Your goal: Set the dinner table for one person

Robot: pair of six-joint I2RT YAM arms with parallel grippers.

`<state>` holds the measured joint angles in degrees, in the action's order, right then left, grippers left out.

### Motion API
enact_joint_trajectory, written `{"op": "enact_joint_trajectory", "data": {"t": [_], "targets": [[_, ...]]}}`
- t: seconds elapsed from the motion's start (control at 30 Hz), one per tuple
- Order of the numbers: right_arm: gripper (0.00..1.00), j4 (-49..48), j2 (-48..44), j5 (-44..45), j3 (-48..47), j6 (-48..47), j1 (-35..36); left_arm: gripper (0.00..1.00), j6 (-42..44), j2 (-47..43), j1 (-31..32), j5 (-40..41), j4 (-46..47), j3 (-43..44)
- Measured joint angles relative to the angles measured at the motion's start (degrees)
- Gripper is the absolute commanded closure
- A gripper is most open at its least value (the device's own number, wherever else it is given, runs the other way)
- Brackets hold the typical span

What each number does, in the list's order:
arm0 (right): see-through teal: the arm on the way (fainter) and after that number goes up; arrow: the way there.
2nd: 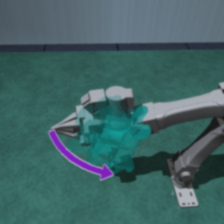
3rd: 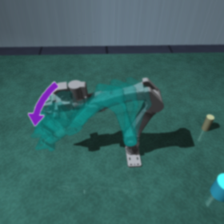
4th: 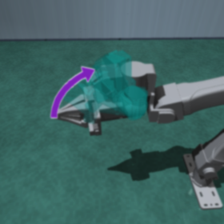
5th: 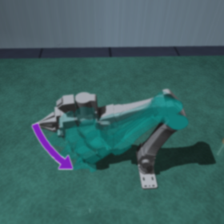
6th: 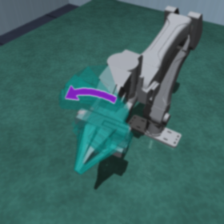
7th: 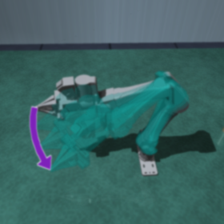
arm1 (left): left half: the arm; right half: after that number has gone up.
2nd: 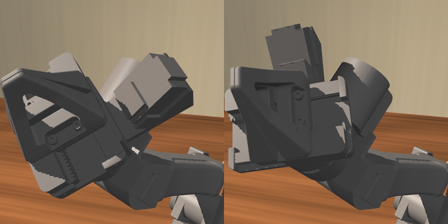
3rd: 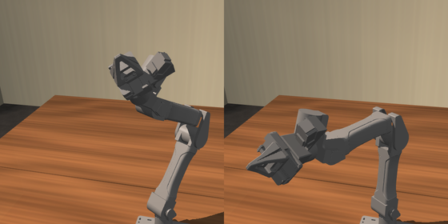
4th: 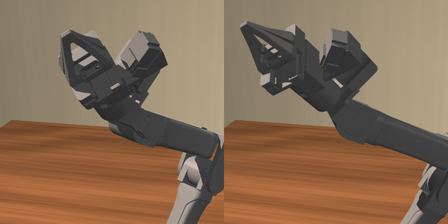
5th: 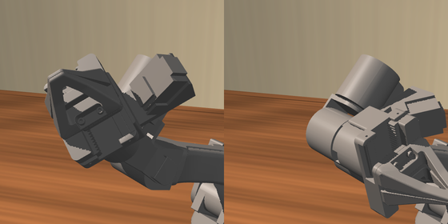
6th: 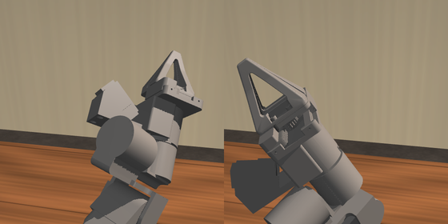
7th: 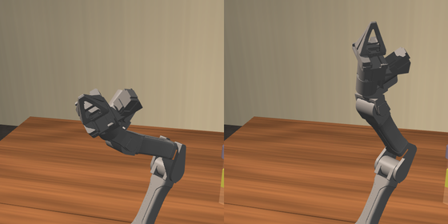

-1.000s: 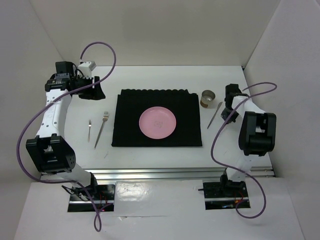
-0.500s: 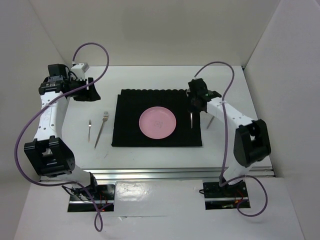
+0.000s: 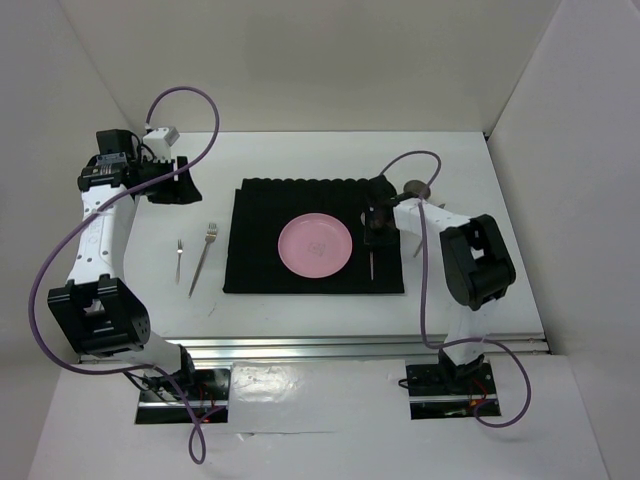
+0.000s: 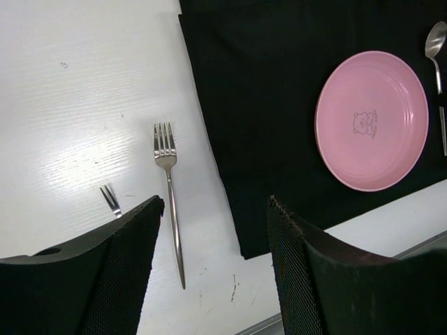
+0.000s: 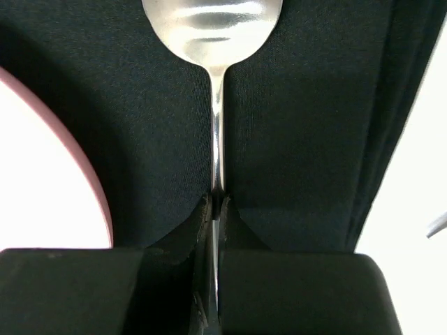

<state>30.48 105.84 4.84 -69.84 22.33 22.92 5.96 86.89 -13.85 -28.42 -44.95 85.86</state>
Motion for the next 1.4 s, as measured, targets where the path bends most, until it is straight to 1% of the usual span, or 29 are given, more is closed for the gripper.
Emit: {"op": "enact_joint_trajectory", "data": {"t": [0.53, 0.57, 0.67, 0.7, 0.73, 0.77, 0.9, 1.07, 1.1, 1.17, 1.23, 1.33, 1.37, 1.4], "targets": [[1.00, 0.1, 4.1, -1.1, -3.8, 4.0, 0.0, 0.31, 0.0, 0.0, 0.0, 0.0, 0.0, 0.0], [0.97, 0.1, 4.1, -1.1, -3.8, 4.0, 0.0, 0.31, 0.0, 0.0, 0.0, 0.0, 0.0, 0.0], [0.83, 0.1, 4.1, -1.2, -3.8, 4.3, 0.0, 0.31, 0.0, 0.0, 0.0, 0.0, 0.0, 0.0], [0.72, 0.1, 4.1, -1.2, -3.8, 4.4, 0.0, 0.31, 0.0, 0.0, 0.0, 0.0, 0.0, 0.0], [0.62, 0.1, 4.1, -1.3, -3.8, 4.7, 0.0, 0.31, 0.1, 0.0, 0.0, 0.0, 0.0, 0.0], [0.57, 0.1, 4.1, -1.5, -3.8, 5.0, 0.0, 0.31, 0.1, 0.0, 0.0, 0.0, 0.0, 0.0], [0.56, 0.5, 3.6, -1.1, -3.8, 5.3, 0.0, 0.31, 0.1, 0.0, 0.0, 0.0, 0.0, 0.0], [0.56, 5.7, -0.1, 3.2, -4.1, 7.1, -0.3, 0.31, 0.1, 0.0, 0.0, 0.0, -0.1, 0.0], [0.47, 6.7, -1.6, 4.2, -4.3, 7.7, -0.4, 0.31, 0.1, 0.0, 0.0, 0.0, -0.1, 0.0], [0.45, 8.1, -5.2, 5.5, -4.4, 8.9, -1.3, 0.31, 0.1, 0.0, 0.0, 0.0, -0.1, 0.0], [0.41, 8.0, -9.5, 5.4, -3.7, 9.2, -3.8, 0.31, 0.1, 0.0, 0.0, 0.0, -0.1, 0.0], [0.32, 8.0, -13.2, 4.3, -2.2, 9.2, -10.7, 0.31, 0.1, 0.0, 0.0, 0.0, -0.1, 0.0], [0.28, 7.8, -13.2, 4.2, -1.7, 9.0, -13.0, 0.31, 0.1, 0.0, 0.0, 0.0, -0.1, 0.0], [0.27, 7.8, -12.7, 4.3, -1.1, 8.7, -15.2, 0.31, 0.1, 0.0, 0.0, 0.0, -0.1, 0.0]]}}
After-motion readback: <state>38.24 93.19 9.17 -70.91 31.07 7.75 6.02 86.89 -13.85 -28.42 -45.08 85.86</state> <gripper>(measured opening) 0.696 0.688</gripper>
